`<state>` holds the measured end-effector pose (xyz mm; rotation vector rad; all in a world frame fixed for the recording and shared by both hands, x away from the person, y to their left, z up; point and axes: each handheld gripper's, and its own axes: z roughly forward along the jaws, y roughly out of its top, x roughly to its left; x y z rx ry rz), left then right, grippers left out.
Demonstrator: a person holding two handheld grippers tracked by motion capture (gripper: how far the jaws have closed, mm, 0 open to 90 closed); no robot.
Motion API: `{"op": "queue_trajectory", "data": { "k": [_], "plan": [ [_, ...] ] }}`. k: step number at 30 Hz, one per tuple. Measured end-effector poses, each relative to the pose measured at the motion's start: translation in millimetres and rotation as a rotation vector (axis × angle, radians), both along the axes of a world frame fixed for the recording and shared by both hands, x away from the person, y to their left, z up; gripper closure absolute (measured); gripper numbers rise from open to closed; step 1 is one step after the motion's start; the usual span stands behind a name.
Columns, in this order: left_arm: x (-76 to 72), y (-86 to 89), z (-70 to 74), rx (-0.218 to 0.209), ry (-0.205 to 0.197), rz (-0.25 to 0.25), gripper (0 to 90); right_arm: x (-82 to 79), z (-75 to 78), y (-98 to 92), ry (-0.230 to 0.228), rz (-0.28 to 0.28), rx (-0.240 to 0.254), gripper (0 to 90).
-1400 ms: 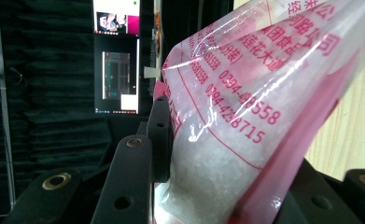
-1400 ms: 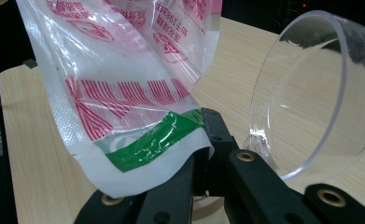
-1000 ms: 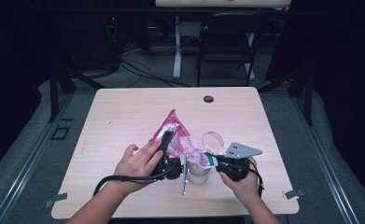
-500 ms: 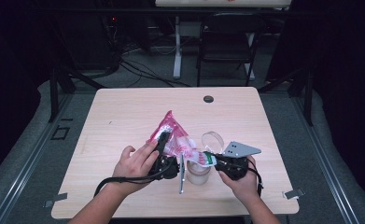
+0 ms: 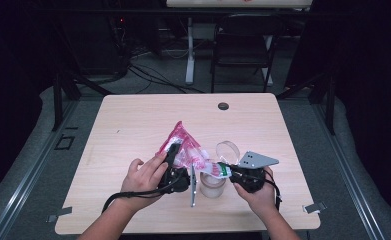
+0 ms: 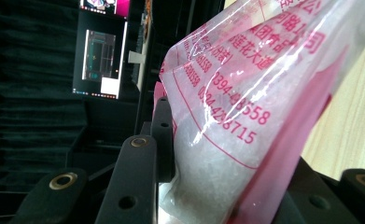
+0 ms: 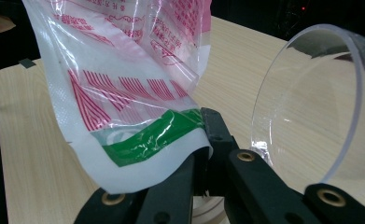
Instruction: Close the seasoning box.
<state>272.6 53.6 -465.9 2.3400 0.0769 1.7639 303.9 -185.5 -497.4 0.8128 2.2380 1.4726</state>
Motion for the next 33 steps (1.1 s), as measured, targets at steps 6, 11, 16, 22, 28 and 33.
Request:
{"op": "queue_trajectory", "data": {
  "k": [6, 11, 16, 22, 28, 33],
  "plan": [
    [0.9, 0.9, -1.0, -0.005, -0.002, -0.003, 70.4, 0.2, -0.1, 0.4, 0.000, -0.002, 0.003, 90.0],
    [0.7, 0.7, -0.8, -0.005, 0.000, 0.002, 70.4, 0.1, 0.5, -0.1, -0.001, -0.001, 0.000, 90.0],
    [0.9, 0.0, -0.2, -0.008, 0.002, 0.004, 70.4, 0.1, 1.0, -1.1, -0.004, -0.002, -0.003, 90.0],
    [1.0, -0.2, 1.0, -0.016, 0.007, 0.005, 70.4, -0.5, 1.8, -1.5, -0.004, -0.003, 0.004, 90.0],
    [0.9, 0.1, 1.2, -0.026, 0.011, 0.007, 70.5, -1.0, 2.6, -1.6, -0.007, -0.009, 0.006, 90.0],
    [0.5, 0.1, 0.4, -0.027, 0.015, 0.006, 70.5, -1.2, 3.2, -2.1, -0.010, -0.010, 0.010, 90.0]
  ]
}}
